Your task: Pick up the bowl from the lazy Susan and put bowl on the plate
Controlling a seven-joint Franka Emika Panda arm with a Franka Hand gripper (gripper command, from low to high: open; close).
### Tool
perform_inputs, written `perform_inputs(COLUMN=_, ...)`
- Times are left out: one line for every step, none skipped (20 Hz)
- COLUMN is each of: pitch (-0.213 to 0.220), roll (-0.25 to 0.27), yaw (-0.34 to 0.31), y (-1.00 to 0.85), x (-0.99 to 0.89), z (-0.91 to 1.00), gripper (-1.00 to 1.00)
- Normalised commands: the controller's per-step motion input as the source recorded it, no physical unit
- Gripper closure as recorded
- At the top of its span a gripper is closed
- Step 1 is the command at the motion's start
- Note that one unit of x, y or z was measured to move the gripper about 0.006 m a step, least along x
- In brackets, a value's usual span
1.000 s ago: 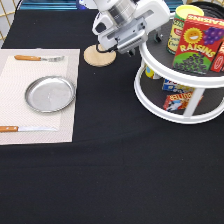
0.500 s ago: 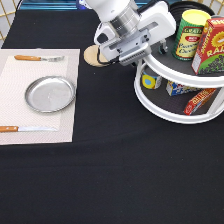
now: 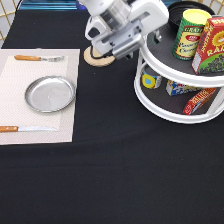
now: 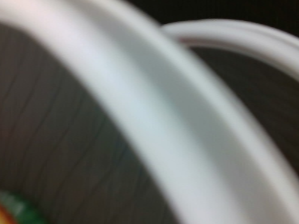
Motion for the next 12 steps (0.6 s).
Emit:
perform_inputs(pitch=-0.027, roll=-0.103, yaw=0.121, y=0.36, x=-0.95, z=0.29, gripper=-1.0)
perform_inputs(pitch=-0.025, roll=-0.081, yaw=0.125, y=0.27, x=-1.0, z=0.12, gripper=-1.0)
perform_inputs(pitch=-0.028, roll=-0.079, yaw=0.118, y=0.25, x=-1.0, z=0.0, gripper=-1.0)
perform_inputs(pitch=-0.032, roll=-0.079, yaw=0.112, y=0.27, x=-1.0, z=0.0, gripper=-1.0)
perform_inputs(pitch=-0.035, roll=-0.079, yaw=0.106, y=0.3, x=-0.99, z=0.0, gripper=-1.0)
perform_inputs(pitch=-0.033, roll=-0.079, yaw=0.096, y=0.32, x=-0.96, z=-0.03, gripper=-1.0)
perform_inputs(pitch=-0.02, roll=-0.076, yaw=0.09, y=0.28, x=-0.88, z=-0.06, gripper=-1.0)
perform_inputs(pitch=0.0, roll=-0.049, yaw=0.082, y=0.16, x=-0.67, z=-0.14, gripper=-1.0)
perform_inputs(pitch=0.0, roll=-0.027, yaw=0.073, y=0.05, x=-0.48, z=-0.12, gripper=-1.0)
perform_inputs(pitch=0.02, roll=-0.005, yaw=0.058, y=0.0, x=-0.31, z=-0.12, gripper=-1.0)
perform_inputs(pitch=0.016, roll=-0.004, yaw=0.048, y=0.0, x=-0.22, z=-0.16, gripper=-1.0)
perform_inputs(pitch=0.0, roll=-0.02, yaw=0.027, y=0.02, x=-0.19, z=-0.17, gripper=-1.0)
